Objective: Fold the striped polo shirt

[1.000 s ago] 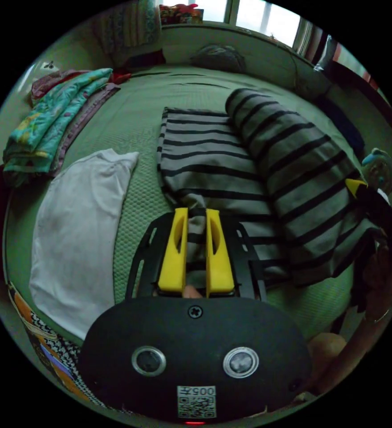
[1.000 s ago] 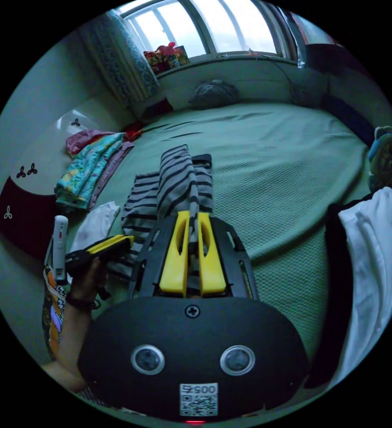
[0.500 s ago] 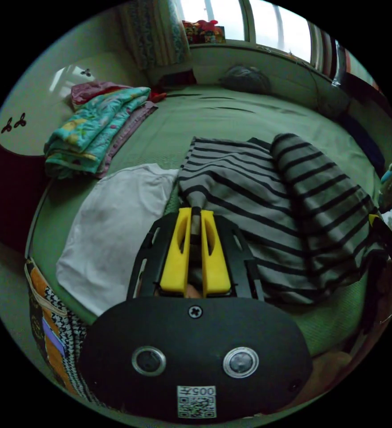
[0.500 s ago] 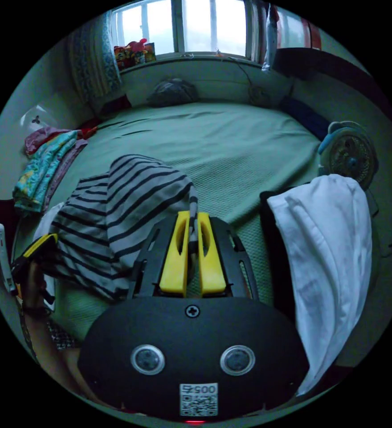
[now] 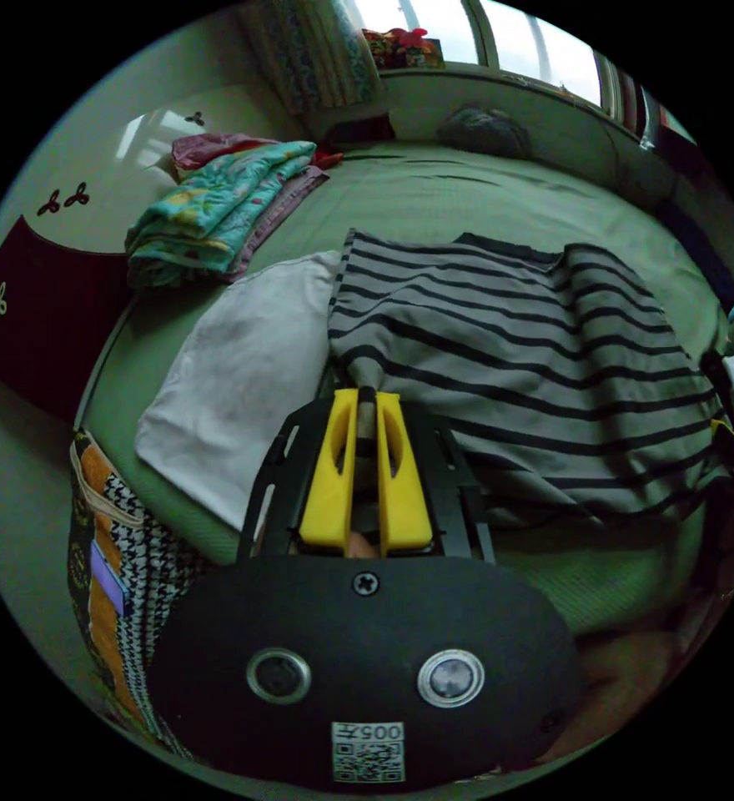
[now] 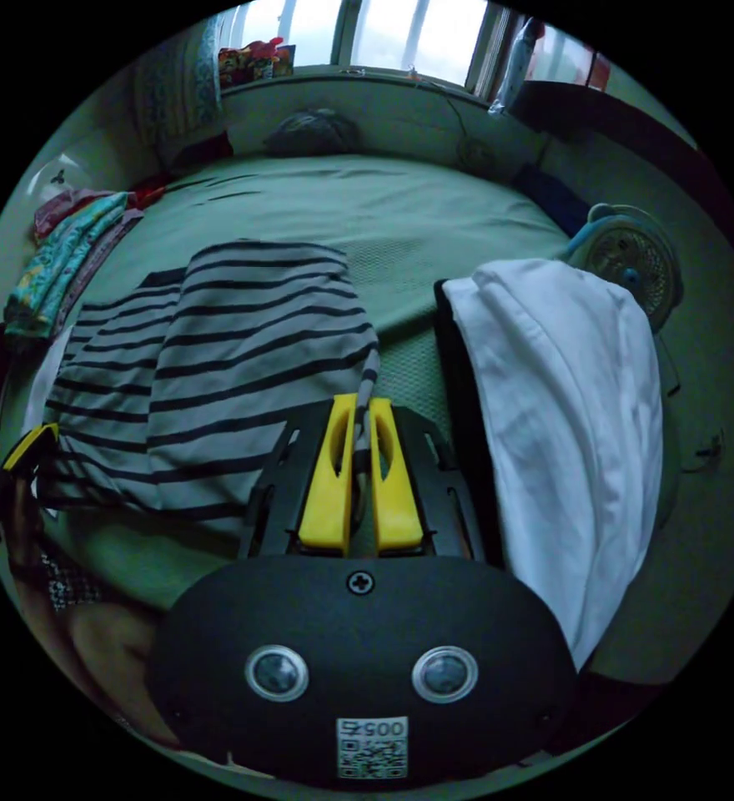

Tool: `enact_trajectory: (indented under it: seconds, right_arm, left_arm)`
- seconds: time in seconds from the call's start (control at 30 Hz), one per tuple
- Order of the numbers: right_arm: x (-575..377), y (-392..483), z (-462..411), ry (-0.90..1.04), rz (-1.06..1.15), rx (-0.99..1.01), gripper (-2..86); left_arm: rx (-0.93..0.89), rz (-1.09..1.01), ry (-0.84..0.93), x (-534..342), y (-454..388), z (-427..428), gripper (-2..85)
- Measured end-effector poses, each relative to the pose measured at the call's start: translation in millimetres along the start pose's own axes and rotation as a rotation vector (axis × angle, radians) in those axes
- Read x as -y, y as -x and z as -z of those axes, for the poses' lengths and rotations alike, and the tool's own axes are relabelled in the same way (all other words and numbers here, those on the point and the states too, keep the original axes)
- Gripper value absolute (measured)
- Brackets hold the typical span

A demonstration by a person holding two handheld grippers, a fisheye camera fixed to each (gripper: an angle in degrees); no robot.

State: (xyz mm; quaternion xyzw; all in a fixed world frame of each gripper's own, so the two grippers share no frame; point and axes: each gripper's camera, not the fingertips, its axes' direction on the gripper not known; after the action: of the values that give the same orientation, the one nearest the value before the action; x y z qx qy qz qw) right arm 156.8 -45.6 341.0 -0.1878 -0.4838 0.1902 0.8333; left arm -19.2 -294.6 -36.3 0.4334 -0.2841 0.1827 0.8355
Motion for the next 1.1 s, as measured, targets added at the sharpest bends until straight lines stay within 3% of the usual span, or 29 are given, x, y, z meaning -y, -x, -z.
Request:
enact_trajectory:
  seconds: [0.4,0.6,0.87,1.1]
  right_arm:
    - [-90,-46,41,-0.105,0.042,0.058,8.2]
    - [-97,-66,25,0.026,0.007,0.107,10.5]
    - [-96,-87,2,0.177,-0.035,0.143,7.4]
    - [-102,-91,13,0.145,-0.002,0.116,0.2]
  left_arm:
    - [-0.075,-0.001,-0.074,-75,42,30,5.1]
    - [-0.12,-0.09,-0.01,-88,51,21,5.9]
    - [-0.204,-0.135,0.128,-95,68,-5,8.4]
    - [-0.172,-0.206,0.173,-102,63,-14,7.5]
